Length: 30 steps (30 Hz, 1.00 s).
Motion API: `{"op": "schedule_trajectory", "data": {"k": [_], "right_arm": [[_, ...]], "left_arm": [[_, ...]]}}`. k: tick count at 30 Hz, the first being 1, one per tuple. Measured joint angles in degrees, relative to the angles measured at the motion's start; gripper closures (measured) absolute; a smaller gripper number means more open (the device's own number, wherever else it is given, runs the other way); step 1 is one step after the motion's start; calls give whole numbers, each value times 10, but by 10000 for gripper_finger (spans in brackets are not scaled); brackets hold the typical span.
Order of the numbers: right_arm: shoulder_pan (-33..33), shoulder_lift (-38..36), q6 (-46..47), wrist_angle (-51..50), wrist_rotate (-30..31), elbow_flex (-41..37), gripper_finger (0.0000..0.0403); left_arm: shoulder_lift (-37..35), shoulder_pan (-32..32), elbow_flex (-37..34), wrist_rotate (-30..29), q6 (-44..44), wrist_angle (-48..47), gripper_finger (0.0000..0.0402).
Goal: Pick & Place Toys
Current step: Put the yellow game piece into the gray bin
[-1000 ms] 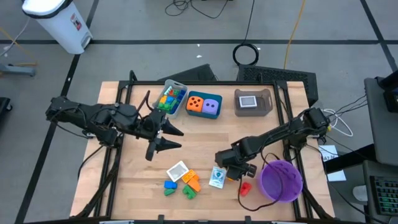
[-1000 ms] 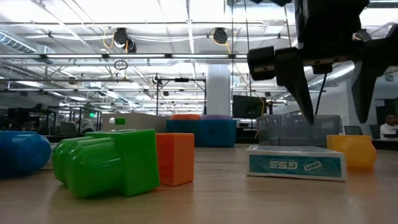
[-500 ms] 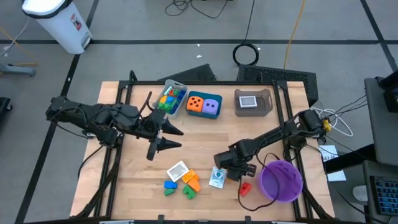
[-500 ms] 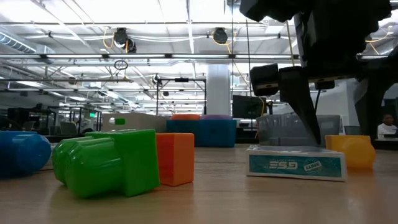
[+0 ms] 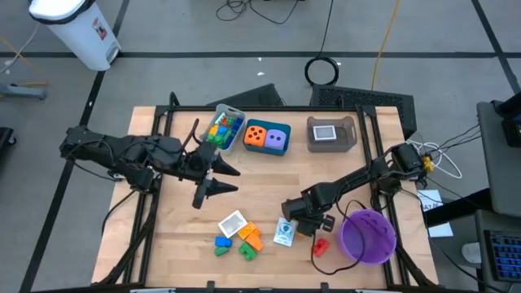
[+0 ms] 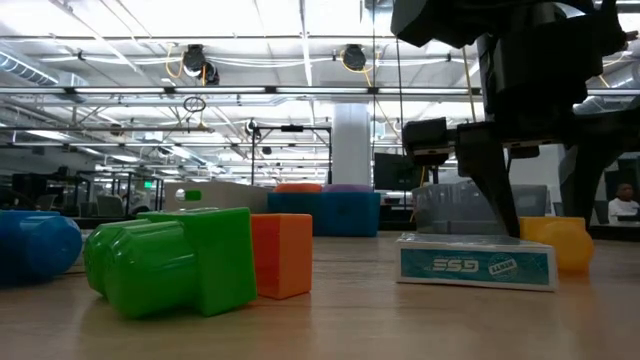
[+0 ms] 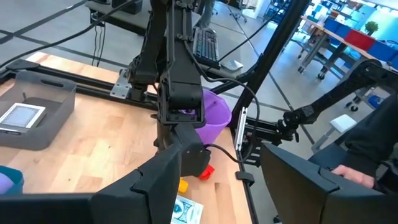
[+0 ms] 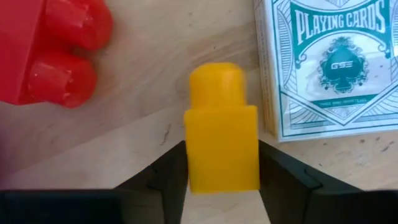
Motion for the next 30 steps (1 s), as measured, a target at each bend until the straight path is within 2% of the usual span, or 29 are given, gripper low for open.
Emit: {"op": "schedule_trajectory", "data": {"k": [5,11,14,20,27,30], "right_arm": [[0,0,0,0,0,0,275],[-1,-14,0,0,8,0,266],[-3,-42,-10,0,51,0,260],[-25,-128,-31,39,120,0,272],[-74,-240,62,160,213,0,262],[-104,-279,108,225,226,0,265]], "left_arm": [[0,6,0,0,-2,0,174],[0,6,0,0,-3,0,174],[0,6,0,0,-3,0,174],[0,6,0,0,-2,0,174],[0,22,0,-1,-36,3,174],[0,39,0,-9,-47,15,174]]}}
